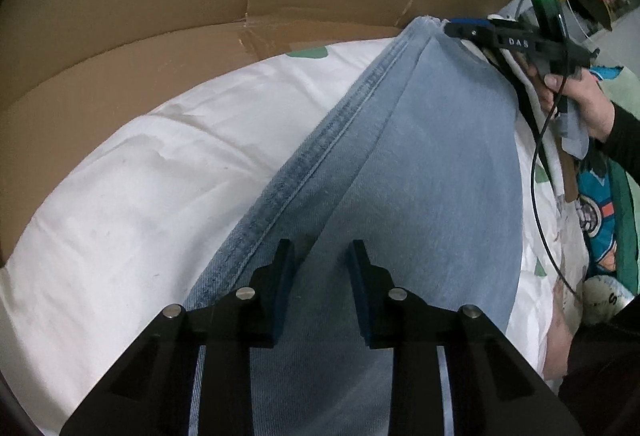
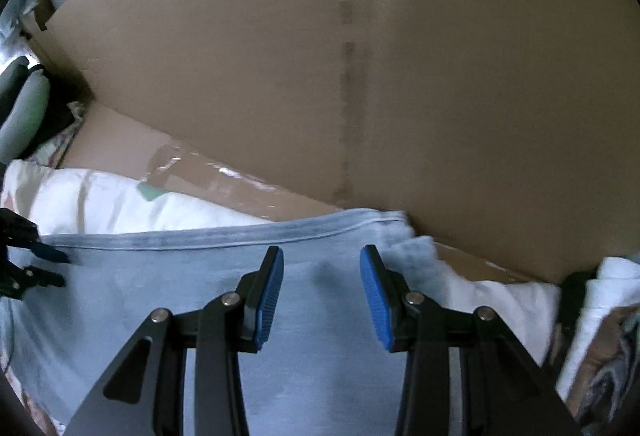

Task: Fold clothes

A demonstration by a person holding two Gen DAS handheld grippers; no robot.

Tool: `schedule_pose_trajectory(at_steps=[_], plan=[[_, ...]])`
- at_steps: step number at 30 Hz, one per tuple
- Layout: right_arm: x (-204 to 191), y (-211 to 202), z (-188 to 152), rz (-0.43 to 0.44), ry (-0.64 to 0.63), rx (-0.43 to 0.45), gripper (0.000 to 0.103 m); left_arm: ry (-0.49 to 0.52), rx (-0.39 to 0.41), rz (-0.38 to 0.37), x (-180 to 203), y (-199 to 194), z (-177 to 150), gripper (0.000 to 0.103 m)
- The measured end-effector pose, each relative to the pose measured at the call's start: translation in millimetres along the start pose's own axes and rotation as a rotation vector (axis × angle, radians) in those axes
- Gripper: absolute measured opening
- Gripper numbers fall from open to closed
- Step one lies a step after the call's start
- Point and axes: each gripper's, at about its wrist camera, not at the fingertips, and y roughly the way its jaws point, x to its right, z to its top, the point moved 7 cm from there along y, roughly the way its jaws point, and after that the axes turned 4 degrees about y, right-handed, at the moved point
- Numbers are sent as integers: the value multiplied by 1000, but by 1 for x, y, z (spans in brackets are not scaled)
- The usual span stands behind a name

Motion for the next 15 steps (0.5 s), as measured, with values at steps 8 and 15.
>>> schedule_pose_trajectory(at_steps=[8,15], plan=[[25,7,-1,-41,25,-1,38,-34,-2,-43,4,13,14,27],[37,18,0,-49,19,-12,39,-46,9,-100,5,18,25,27]])
